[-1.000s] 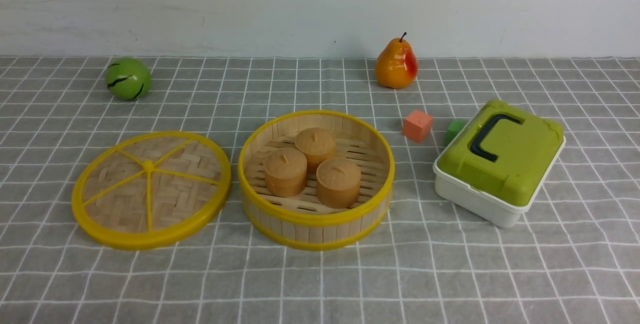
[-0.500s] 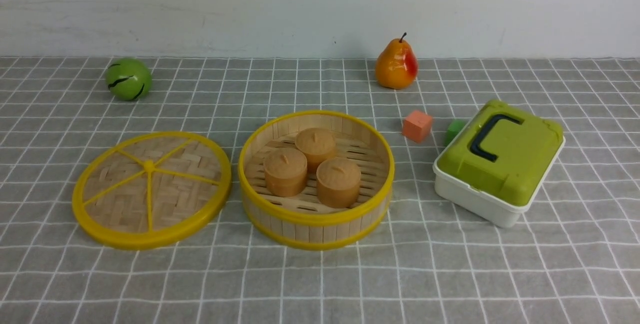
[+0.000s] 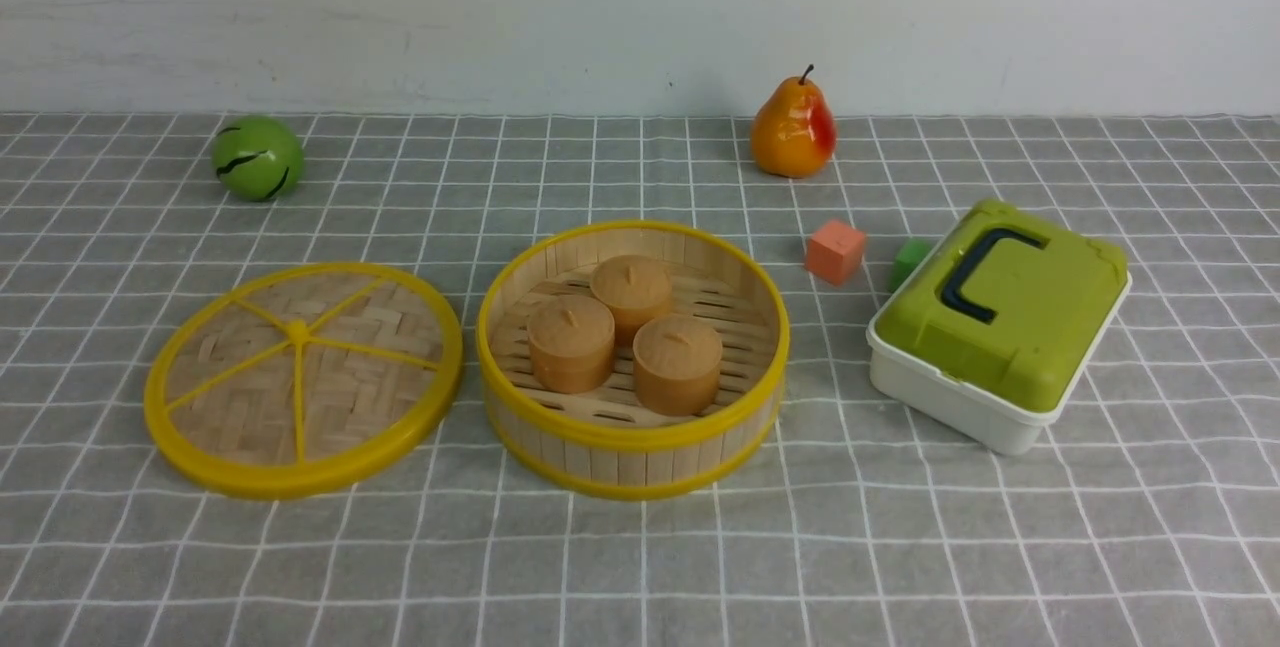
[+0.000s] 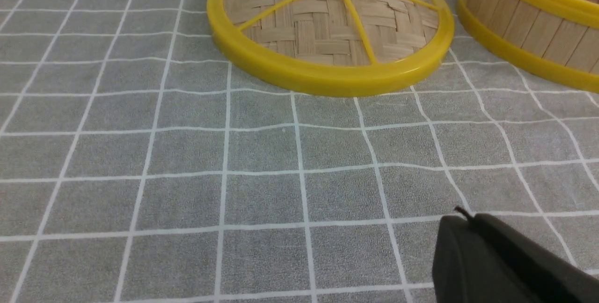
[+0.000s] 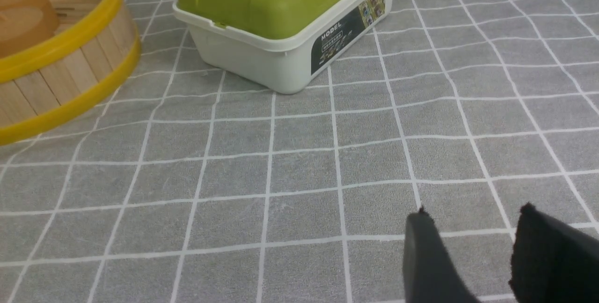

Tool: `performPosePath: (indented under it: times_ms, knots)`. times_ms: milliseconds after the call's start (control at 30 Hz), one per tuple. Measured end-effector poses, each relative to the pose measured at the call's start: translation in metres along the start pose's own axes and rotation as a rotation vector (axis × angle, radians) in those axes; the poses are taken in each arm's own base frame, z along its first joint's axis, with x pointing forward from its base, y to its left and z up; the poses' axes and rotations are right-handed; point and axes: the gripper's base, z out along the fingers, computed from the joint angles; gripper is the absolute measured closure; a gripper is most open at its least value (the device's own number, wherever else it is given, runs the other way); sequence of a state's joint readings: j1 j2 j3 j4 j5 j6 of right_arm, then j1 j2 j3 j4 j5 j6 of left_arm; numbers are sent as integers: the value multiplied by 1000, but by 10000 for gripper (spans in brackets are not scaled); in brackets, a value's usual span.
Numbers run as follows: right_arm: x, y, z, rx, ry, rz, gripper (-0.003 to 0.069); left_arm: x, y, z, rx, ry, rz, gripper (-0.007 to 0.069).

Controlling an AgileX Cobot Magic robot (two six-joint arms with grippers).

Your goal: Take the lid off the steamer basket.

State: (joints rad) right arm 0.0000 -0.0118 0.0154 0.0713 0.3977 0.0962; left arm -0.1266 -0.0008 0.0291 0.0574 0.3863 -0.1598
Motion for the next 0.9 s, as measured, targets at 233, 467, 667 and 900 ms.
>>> performPosePath:
  times_ms: [233, 467, 667, 900]
  knots:
    - [0, 0, 0, 0, 0, 0, 418, 0, 0, 0, 1, 2, -2, 634]
    - [0, 0, 0, 0, 0, 0, 418, 0, 0, 0, 1, 2, -2, 634]
    - [0, 0, 0, 0, 0, 0, 418, 0, 0, 0, 1, 2, -3, 634]
    - [0, 0, 0, 0, 0, 0, 418, 0, 0, 0, 1, 3, -3, 628]
